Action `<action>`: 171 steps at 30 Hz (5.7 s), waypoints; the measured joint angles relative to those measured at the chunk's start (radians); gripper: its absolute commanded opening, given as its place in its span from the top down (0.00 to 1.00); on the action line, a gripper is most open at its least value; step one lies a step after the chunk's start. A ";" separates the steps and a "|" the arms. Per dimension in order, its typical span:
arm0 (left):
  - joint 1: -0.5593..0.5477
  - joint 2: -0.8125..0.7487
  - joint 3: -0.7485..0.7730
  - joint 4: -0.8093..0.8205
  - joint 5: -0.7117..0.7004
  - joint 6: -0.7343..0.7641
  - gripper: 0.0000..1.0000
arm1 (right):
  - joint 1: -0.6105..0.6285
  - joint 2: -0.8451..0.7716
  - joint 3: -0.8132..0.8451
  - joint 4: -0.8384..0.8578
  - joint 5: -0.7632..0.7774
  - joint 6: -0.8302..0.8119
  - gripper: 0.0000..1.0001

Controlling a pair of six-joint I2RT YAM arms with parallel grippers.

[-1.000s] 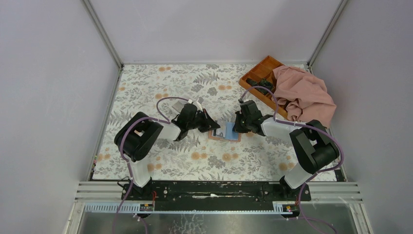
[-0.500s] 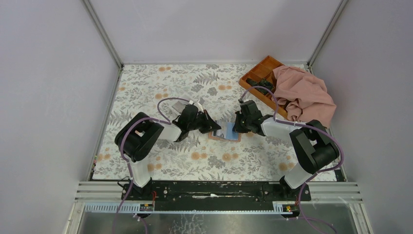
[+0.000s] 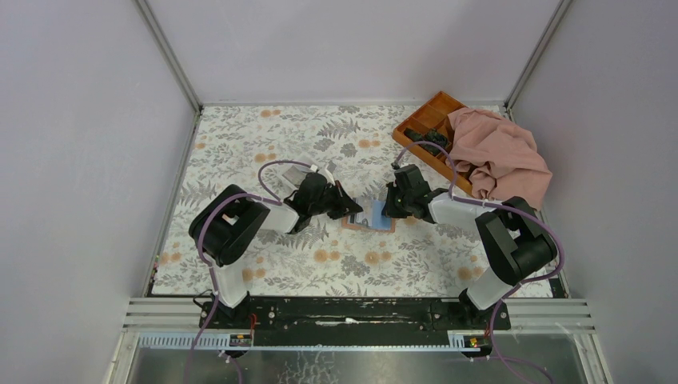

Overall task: Put the credit cards into the card holder
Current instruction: Insert the credit card into the card holder.

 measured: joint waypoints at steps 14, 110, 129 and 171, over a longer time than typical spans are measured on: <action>0.000 -0.016 0.010 -0.041 -0.021 0.050 1.00 | 0.000 0.000 0.000 0.000 0.000 0.000 1.00; -0.072 -0.048 -0.005 -0.096 -0.151 0.046 1.00 | -0.002 0.000 -0.008 0.015 -0.008 0.000 1.00; -0.072 -0.022 0.035 -0.127 -0.126 0.057 1.00 | -0.002 0.000 -0.008 0.015 -0.008 0.000 1.00; -0.158 -0.024 0.077 -0.246 -0.244 0.065 0.56 | -0.002 -0.051 -0.008 -0.085 0.014 0.001 0.87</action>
